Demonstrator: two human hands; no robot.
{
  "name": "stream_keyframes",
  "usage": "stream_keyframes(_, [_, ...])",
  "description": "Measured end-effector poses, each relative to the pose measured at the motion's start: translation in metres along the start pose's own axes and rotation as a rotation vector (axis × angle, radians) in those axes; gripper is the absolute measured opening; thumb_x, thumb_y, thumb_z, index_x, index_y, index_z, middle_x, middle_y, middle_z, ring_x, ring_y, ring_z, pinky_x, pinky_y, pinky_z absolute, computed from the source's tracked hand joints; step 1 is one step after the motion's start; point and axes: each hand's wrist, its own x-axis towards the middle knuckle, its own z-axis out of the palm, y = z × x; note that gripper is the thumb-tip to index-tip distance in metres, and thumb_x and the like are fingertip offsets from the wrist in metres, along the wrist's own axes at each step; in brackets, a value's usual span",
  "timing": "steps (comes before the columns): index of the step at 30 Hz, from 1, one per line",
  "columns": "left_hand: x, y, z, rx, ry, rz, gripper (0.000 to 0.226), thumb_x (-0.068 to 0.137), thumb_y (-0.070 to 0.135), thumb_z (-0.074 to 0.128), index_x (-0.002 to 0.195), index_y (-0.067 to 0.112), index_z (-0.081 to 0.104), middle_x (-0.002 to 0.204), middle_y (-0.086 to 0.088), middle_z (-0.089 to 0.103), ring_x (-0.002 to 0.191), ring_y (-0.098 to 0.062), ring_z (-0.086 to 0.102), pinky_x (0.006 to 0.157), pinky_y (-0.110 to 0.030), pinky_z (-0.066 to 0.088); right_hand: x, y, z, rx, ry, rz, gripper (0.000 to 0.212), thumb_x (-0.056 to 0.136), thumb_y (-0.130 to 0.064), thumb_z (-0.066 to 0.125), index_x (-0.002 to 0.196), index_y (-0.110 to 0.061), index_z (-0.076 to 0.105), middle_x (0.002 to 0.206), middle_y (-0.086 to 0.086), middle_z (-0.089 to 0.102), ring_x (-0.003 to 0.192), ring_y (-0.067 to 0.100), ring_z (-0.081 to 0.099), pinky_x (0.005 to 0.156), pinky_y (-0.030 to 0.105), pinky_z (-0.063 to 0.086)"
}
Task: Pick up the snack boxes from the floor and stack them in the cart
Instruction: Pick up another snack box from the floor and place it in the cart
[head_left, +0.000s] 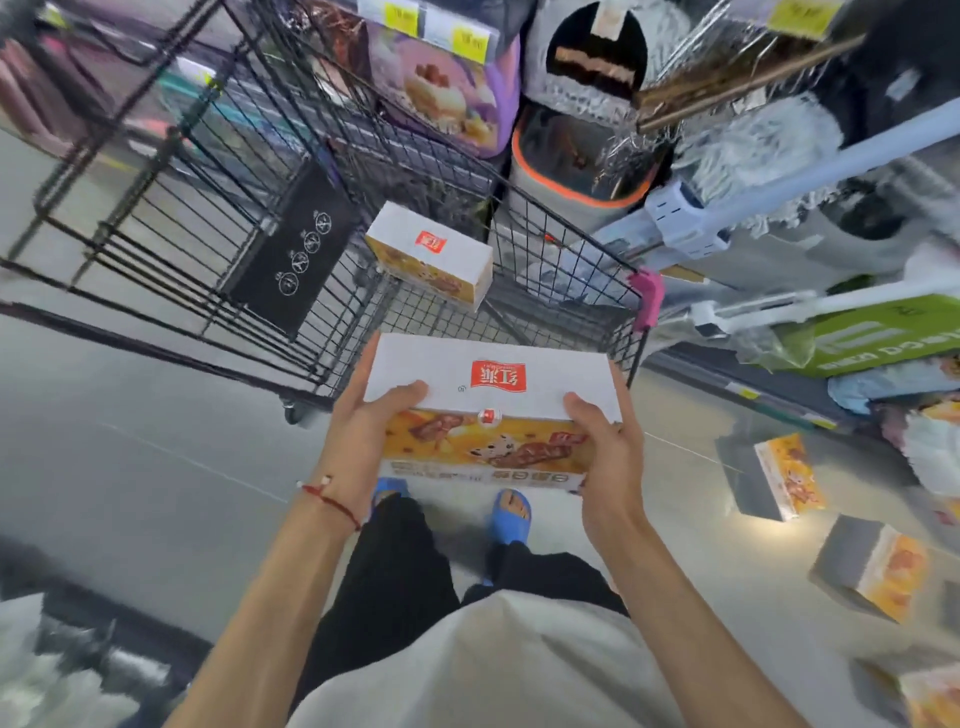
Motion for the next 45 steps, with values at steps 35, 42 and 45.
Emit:
stream_keyframes(35, [0.309,0.06,-0.074,0.428,-0.075,-0.242,0.068,0.079,0.009,0.08,0.138,0.035,0.057,0.12,0.016,0.071,0.114,-0.007,0.062,0.099,-0.032,0.043,0.201,0.07,0.159,-0.261,0.061,0.173,0.076,0.095,-0.011,0.074,0.157,-0.031,0.034,0.136,-0.008,0.068,0.124,0.012,0.065,0.111,0.045,0.051])
stream_keyframes(42, [0.377,0.024,-0.089,0.507,-0.078,-0.226,0.068,0.081,0.01,0.079,0.14,0.033,0.053,0.12,0.013,0.07,0.117,-0.009,0.062,0.109,-0.037,0.045,0.257,0.12,0.18,-0.221,0.108,0.177,0.074,0.098,-0.003,0.068,0.16,-0.021,0.032,0.136,-0.005,0.068,0.118,0.005,0.067,0.099,0.024,0.056])
stream_keyframes(45, [0.4,0.017,-0.089,0.572,-0.126,-0.201,0.068,0.086,0.01,0.075,0.144,0.031,0.046,0.128,0.01,0.067,0.121,-0.011,0.06,0.112,-0.039,0.043,0.275,0.135,0.183,-0.18,0.119,0.185,0.071,0.1,0.001,0.064,0.16,-0.017,0.033,0.14,0.002,0.066,0.119,0.004,0.067,0.099,0.021,0.055])
